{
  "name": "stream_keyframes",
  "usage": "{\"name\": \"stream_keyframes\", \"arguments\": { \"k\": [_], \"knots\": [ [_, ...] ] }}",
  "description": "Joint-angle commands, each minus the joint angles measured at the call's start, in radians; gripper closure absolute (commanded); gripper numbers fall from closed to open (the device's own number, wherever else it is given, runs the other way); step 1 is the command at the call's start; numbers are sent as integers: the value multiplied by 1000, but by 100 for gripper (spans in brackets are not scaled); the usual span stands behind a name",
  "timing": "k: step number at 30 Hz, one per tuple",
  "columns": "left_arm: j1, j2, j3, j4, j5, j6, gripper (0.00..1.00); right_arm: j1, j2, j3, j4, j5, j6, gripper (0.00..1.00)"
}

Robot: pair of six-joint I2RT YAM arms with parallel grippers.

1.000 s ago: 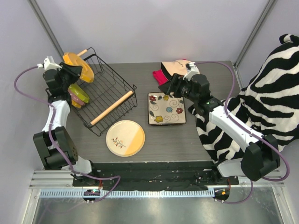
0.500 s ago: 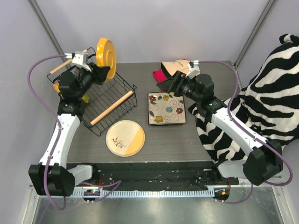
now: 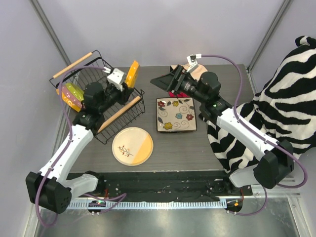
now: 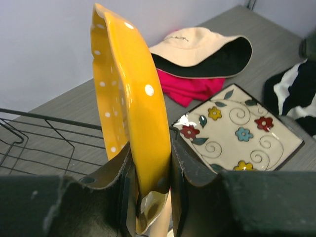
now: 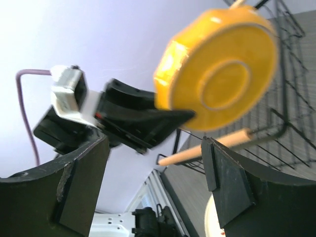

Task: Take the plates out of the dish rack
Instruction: Place the plate at the center of the board.

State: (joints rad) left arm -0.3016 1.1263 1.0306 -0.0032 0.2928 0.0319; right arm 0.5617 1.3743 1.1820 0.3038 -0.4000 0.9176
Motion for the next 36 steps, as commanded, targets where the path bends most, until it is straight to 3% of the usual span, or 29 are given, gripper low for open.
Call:
{"name": "stream_keyframes", "arguments": {
  "k": [1, 10, 21, 29, 32, 36],
  "knots": [
    [-80, -74, 23, 143, -104, 172, 100, 55, 72, 134, 22, -8, 6, 16],
    [-220, -91, -13, 137, -227, 304, 100, 124, 210, 304, -166, 72, -40, 13],
    [-333, -88, -46, 151, -322, 395, 100, 126, 227, 300, -239, 225, -43, 13],
    [-413, -60, -63, 144, -382, 467, 100, 119, 295, 352, -298, 251, -56, 15],
    [-433, -56, -70, 147, -389, 488, 100, 118, 301, 347, -298, 254, -48, 18],
    [-452, -45, -81, 154, -400, 511, 100, 118, 298, 334, -289, 254, -39, 38]
  ]
}}
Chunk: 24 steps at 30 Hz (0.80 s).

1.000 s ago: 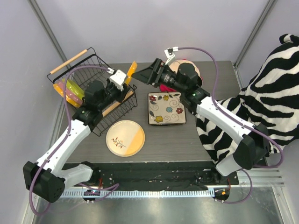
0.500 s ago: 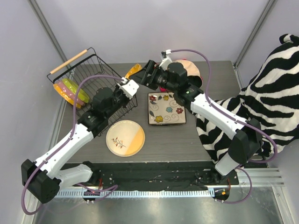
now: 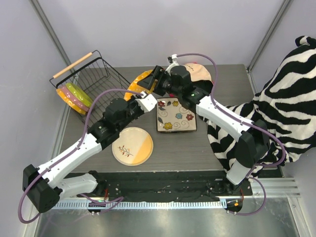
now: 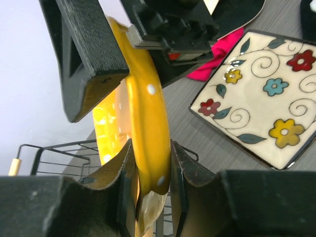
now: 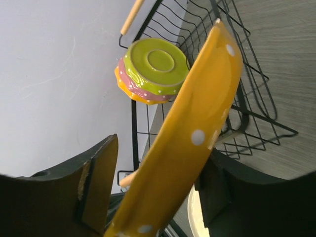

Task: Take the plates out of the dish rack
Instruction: Place the plate at the center of the board.

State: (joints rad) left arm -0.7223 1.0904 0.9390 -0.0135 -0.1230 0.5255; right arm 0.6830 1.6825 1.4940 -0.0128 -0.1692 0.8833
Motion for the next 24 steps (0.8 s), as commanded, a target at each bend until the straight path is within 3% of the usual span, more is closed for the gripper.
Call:
{"name": "stream_keyframes", "arguments": {
  "k": [1, 7, 11, 17, 24],
  "knots": [
    [-34, -6, 9, 165, 11, 19, 100, -3, -12, 15, 31, 25, -1, 41],
    [-37, 5, 4, 175, -4, 28, 99, -10, -30, -24, 54, 30, 6, 61],
    [-37, 11, 6, 173, 2, 12, 93, -19, -38, -52, 97, 19, 23, 80],
    [-39, 12, 15, 173, 16, -15, 63, -34, -55, -92, 166, -15, 48, 99],
    [-37, 14, 41, 162, 29, -84, 15, -46, -118, -185, 315, -58, 85, 99]
  ]
}}
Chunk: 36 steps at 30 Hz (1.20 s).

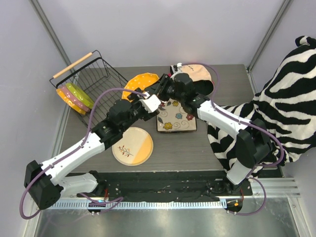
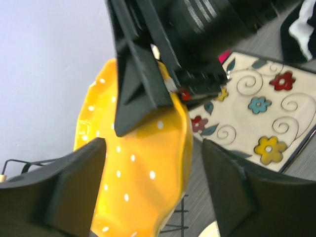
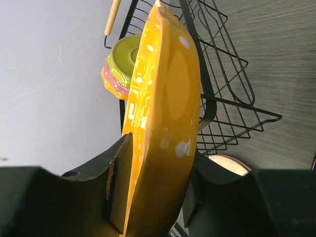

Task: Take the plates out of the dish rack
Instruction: Place the plate at the center of the board.

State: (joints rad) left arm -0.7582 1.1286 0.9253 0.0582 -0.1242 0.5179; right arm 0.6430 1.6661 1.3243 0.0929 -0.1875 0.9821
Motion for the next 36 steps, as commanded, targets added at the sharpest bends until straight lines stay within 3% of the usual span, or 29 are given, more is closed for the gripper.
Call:
{"name": "stream_keyframes", "arguments": {
  "k": [1, 2, 5, 15, 20, 24, 30, 36],
  "knots": [
    [-3, -26, 63, 88, 34, -82, 12, -9, -112, -17, 212, -41, -14, 99],
    [-3, -26, 69, 78, 35, -88, 6, -9, -115, -17, 217, -44, -14, 99],
    [-3, -21, 102, 42, 52, -127, 2, -16, -134, -37, 257, -64, -5, 99],
    [37, -13, 339, -155, 54, -407, 0, -32, -154, -53, 396, -119, -2, 99],
    [215, -50, 328, -198, 153, -651, 0, -37, -152, -59, 449, -145, -2, 99],
    [457, -108, 270, -176, 230, -830, 0, -45, -181, -82, 505, -168, 10, 99],
    [686, -96, 233, -182, 354, -964, 0, -48, -264, -112, 490, -170, -54, 99],
    [751, -96, 165, -213, 304, -964, 0, -68, -403, -192, 368, -171, -146, 99]
  ]
}}
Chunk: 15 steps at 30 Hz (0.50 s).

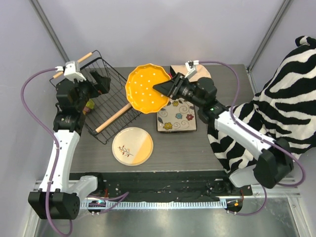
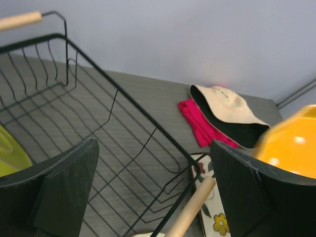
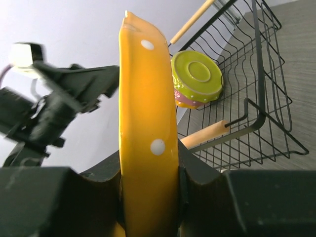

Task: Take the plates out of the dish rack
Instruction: Place the plate at the center of the board.

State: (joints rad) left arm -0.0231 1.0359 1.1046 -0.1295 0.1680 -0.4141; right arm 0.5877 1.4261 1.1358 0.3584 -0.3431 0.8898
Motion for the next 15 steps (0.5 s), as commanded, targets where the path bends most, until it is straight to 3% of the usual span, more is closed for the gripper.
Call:
{"name": "stream_keyframes", "arguments": {
  "k": [1, 9, 15],
  "knots": [
    [15, -8, -2, -38, -10, -5, 0, -14, -186, -30, 79, -14, -81, 99],
    [15, -27, 6, -82, -84, 41, 0, -15, -360, -171, -208, 111, -164, 99],
    [15, -28, -9, -68, -90, 31, 0, -14, -369, -346, -164, 95, -98, 99]
  ]
}}
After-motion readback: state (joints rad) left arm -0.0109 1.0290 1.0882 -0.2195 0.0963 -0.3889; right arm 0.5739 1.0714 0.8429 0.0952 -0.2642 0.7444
